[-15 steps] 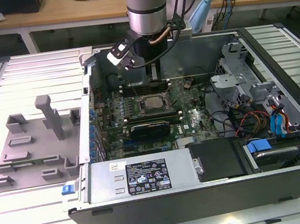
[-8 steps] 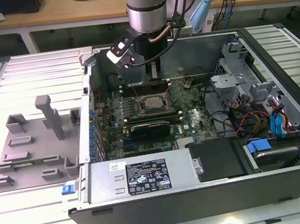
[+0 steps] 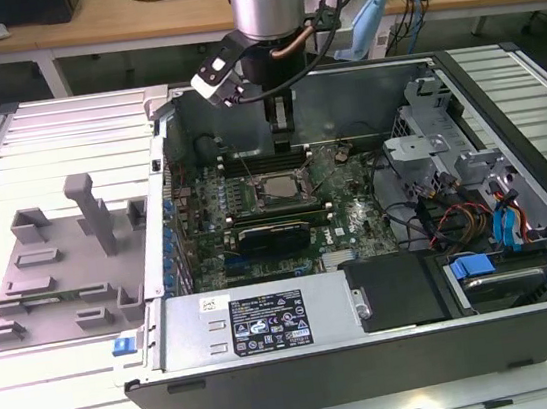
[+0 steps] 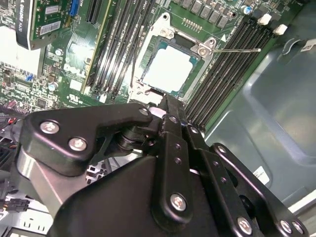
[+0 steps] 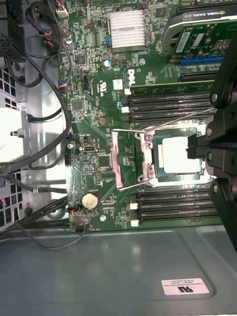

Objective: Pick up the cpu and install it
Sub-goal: 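Close the cpu cover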

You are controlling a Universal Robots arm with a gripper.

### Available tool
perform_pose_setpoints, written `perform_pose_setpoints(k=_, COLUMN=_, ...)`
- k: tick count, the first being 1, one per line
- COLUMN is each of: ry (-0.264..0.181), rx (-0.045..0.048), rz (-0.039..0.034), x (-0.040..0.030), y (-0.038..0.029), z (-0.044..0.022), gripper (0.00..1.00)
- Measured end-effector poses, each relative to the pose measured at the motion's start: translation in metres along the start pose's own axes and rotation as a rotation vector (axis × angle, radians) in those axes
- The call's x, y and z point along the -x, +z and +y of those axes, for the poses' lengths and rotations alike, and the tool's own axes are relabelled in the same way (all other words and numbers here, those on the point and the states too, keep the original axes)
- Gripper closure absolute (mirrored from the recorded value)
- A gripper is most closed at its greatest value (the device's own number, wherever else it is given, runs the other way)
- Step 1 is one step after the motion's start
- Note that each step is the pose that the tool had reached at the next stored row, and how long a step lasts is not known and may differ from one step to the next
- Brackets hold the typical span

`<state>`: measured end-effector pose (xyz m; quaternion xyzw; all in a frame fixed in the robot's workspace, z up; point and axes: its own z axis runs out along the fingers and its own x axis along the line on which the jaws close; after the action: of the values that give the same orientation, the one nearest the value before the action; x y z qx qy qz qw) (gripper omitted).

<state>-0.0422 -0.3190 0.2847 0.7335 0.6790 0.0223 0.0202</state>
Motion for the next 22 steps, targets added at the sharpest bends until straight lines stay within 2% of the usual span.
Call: perform_pose_setpoints(k=22, ry=0.0, rx=-0.0001, rz=-0.0001, x=-0.0011, y=0.0008, z=0.0141, gripper=0.89)
